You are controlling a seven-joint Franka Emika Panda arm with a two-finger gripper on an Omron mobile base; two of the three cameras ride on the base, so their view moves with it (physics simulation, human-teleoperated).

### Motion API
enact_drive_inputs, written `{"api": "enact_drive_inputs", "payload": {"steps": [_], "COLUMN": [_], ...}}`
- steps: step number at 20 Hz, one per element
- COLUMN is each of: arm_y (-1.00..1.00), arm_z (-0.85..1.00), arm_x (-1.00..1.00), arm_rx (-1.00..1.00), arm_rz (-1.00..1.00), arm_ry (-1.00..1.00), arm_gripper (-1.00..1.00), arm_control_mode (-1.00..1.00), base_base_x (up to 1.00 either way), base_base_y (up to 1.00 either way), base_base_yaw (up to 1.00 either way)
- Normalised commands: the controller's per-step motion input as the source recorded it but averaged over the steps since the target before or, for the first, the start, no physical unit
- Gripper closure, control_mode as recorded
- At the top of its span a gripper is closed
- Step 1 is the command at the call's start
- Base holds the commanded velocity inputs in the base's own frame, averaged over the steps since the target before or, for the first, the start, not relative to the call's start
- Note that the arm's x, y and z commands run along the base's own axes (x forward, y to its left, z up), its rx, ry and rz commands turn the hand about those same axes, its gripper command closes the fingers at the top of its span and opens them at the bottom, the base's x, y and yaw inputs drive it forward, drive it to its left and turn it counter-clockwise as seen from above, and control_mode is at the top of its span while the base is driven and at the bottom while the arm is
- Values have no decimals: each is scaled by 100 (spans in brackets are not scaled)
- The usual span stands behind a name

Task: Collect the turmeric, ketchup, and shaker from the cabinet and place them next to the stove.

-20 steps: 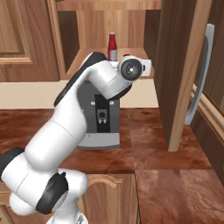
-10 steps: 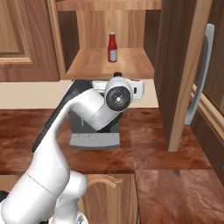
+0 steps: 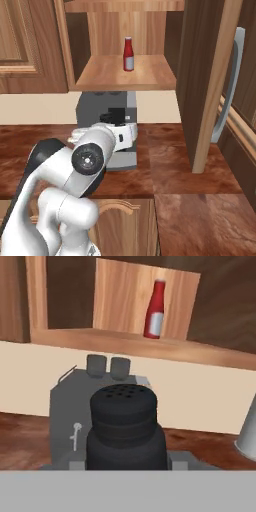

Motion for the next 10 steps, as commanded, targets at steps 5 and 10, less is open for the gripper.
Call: {"api": "enact_drive_inputs", "payload": {"steps": [5,10], "arm_y": [80,47], "arm_z": [-61,-40], "arm_x": [-91,-77], "arm_rx": [-22,-14], "arm_rz": [0,3], "arm_ry": [0,0], "arm_gripper": [100,100], "arm_control_mode": [-100,100], "base_base_x": [0,-19], "base_base_y": [0,6], "base_base_yaw": [0,2]}}
